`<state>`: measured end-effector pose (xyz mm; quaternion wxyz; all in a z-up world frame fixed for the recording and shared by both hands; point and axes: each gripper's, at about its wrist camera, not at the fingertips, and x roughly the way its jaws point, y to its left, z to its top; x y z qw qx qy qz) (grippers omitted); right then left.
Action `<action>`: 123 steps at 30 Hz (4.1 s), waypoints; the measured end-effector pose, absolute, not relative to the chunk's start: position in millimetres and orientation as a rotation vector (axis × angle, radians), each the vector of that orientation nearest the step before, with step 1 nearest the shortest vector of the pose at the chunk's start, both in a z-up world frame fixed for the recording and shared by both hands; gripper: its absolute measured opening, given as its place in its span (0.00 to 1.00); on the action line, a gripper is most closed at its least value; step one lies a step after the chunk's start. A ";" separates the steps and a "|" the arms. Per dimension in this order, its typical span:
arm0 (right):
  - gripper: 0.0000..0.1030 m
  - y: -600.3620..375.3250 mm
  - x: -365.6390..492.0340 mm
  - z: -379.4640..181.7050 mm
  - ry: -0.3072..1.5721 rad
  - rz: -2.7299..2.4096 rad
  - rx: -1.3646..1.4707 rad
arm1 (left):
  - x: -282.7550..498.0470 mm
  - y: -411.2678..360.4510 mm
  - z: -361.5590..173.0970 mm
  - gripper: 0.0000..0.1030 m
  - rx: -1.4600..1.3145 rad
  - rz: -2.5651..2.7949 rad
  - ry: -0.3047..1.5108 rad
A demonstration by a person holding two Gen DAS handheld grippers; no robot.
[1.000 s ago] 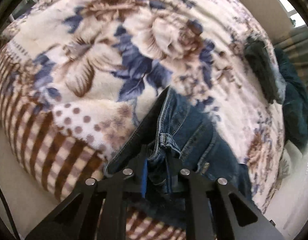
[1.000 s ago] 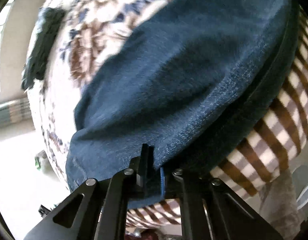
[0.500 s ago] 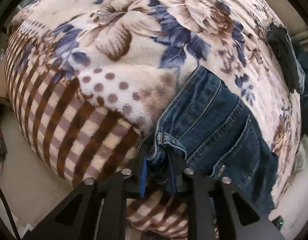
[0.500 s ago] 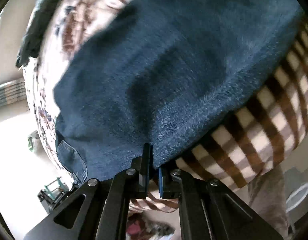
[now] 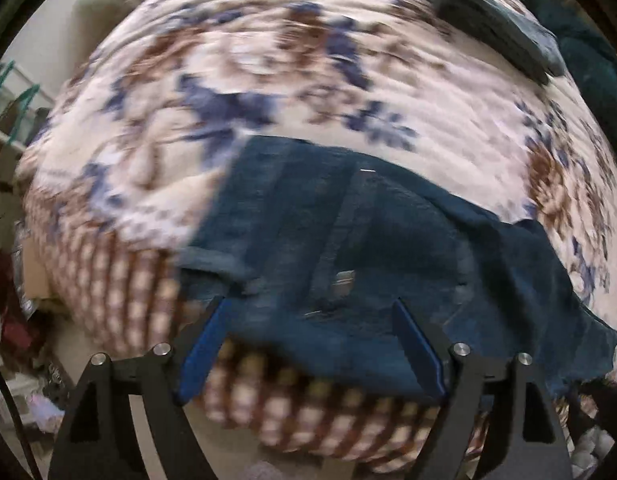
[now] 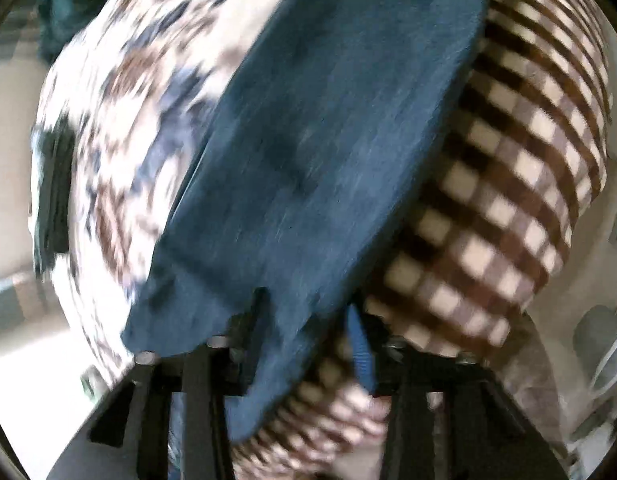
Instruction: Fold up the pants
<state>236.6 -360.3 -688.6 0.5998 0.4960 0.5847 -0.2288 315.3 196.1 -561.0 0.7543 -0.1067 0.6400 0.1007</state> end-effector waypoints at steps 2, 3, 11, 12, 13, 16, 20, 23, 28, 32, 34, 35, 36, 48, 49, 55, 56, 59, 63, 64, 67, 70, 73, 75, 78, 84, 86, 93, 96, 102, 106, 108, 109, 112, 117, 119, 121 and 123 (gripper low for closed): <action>0.04 -370.8 234.5 -701.0 1.403 -0.578 1.100 | 322.2 182.0 -579.7 0.79 -0.185 0.222 1.431; 0.05 -368.3 233.8 -707.2 1.427 -0.577 1.101 | 323.0 180.8 -587.0 0.79 -0.176 0.227 1.460; 0.44 -338.1 278.8 -639.8 1.613 -0.324 0.814 | 350.0 164.4 -566.2 0.79 -0.187 0.146 1.528; 0.53 -326.4 292.3 -628.1 1.618 -0.253 0.776 | 354.7 161.7 -563.1 0.79 -0.183 0.145 1.523; 0.57 -312.4 308.8 -619.1 1.625 -0.181 0.738 | 362.0 158.3 -561.0 0.79 -0.180 0.149 1.518; 0.57 -260.7 368.0 -612.3 1.645 0.056 0.649 | 386.5 150.8 -566.7 0.79 -0.202 0.167 1.519; 0.57 -190.9 455.0 -653.1 1.736 0.284 0.510 | 410.6 144.4 -592.2 0.79 -0.218 0.224 1.531; 0.57 -153.4 494.2 -693.1 1.823 0.413 0.346 | 416.0 153.0 -607.8 0.79 -0.235 0.286 1.546; 0.07 -134.4 501.6 -705.3 1.838 0.638 0.313 | 410.9 162.3 -619.1 0.79 -0.285 0.336 1.558; 0.03 -142.6 508.3 -702.7 1.789 0.620 0.328 | 402.2 159.3 -626.6 0.81 -0.271 0.370 1.570; 0.02 -151.7 513.1 -707.9 1.793 0.602 0.378 | 393.4 156.2 -628.1 0.82 -0.282 0.385 1.571; 0.02 -156.9 514.7 -708.7 1.794 0.587 0.388 | 393.7 155.9 -628.2 0.82 -0.292 0.401 1.575; 0.02 -155.7 522.7 -713.4 1.807 0.595 0.418 | 384.3 155.3 -632.5 0.82 -0.297 0.407 1.577; 0.07 -130.0 535.4 -742.1 1.948 0.719 0.408 | 400.7 121.5 -619.9 0.82 -0.360 0.397 1.597; 0.07 -126.6 535.7 -740.5 1.937 0.730 0.395 | 406.0 117.9 -620.7 0.82 -0.370 0.396 1.607; 0.11 -114.9 520.8 -733.2 1.955 0.825 0.372 | 416.1 113.6 -636.5 0.82 -0.595 0.393 1.703; 0.11 -114.8 517.7 -731.7 1.943 0.832 0.370 | 418.8 112.0 -640.8 0.82 -0.650 0.396 1.726; 0.06 -116.2 510.0 -718.0 1.889 0.853 0.390 | 424.0 107.6 -653.5 0.82 -0.760 0.392 1.782; 0.06 -122.4 494.4 -690.9 1.816 0.925 0.455 | 428.9 99.2 -670.1 0.82 -0.795 0.411 1.827; 0.06 -123.5 490.7 -687.3 1.809 0.930 0.465 | 429.1 98.4 -674.5 0.82 -0.798 0.421 1.832; 0.06 -126.3 481.1 -682.6 1.812 0.943 0.486 | 435.8 88.3 -677.7 0.80 -0.773 0.450 1.834; 0.06 -123.1 476.8 -681.5 1.817 0.960 0.478 | 435.8 89.9 -673.5 0.80 -0.766 0.470 1.842; 0.06 -117.0 472.4 -676.4 1.819 0.997 0.434 | 438.1 87.4 -662.5 0.80 -0.780 0.478 1.818; 0.05 -111.9 469.4 -673.7 1.822 1.021 0.400 | 439.1 83.8 -665.2 0.80 -0.773 0.467 1.817; 0.05 -111.0 468.9 -674.2 1.831 1.032 0.387 | 439.3 73.5 -684.6 0.80 -0.768 0.445 1.860; 0.06 -114.2 476.3 -683.5 1.893 0.986 0.390 | 437.4 60.7 -693.1 0.43 -0.700 0.435 1.798; 0.10 -117.6 482.1 -688.8 1.929 0.958 0.420 | 433.0 60.3 -693.8 0.38 -0.717 0.426 1.785; 0.62 -112.4 496.2 -719.2 2.048 0.889 0.555 | 423.5 57.4 -699.8 0.38 -0.750 0.399 1.776; 0.61 -94.3 489.8 -744.8 2.139 0.900 0.567 | 411.2 80.0 -695.9 0.38 -0.750 0.395 1.774; 0.42 -73.7 484.9 -761.7 2.204 0.962 0.645 | 395.2 102.9 -689.9 0.37 -0.779 0.376 1.766; 0.42 -70.2 485.0 -773.3 2.208 0.918 0.676 | 389.8 116.4 -685.8 0.38 -0.831 0.368 1.762; 0.41 -69.9 484.9 -780.4 2.224 0.863 0.689 | 377.6 129.4 -667.1 0.38 -0.879 0.366 1.712; 0.41 -72.5 486.6 -779.7 2.225 0.852 0.708 | 373.7 132.6 -659.5 0.38 -0.869 0.366 1.699; 0.41 -86.5 495.0 -771.8 2.198 0.863 0.791 | 356.3 145.3 -636.7 0.40 -0.716 0.373 1.652; 0.41 -98.7 502.4 -773.5 2.250 0.856 0.746 | 336.9 156.3 -661.0 0.41 -0.515 0.379 1.682; 0.41 -96.4 502.9 -776.2 2.266 0.843 0.729 | 334.5 149.0 -671.4 0.41 -0.427 0.348 1.693; 0.42 -90.7 502.3 -778.9 2.281 0.832 0.719 | 335.5 140.7 -675.3 0.53 -0.373 0.326 1.694; 0.43 -81.7 504.3 -787.8 2.276 0.807 0.713 | 335.6 131.1 -678.5 0.58 -0.328 0.317 1.693</action>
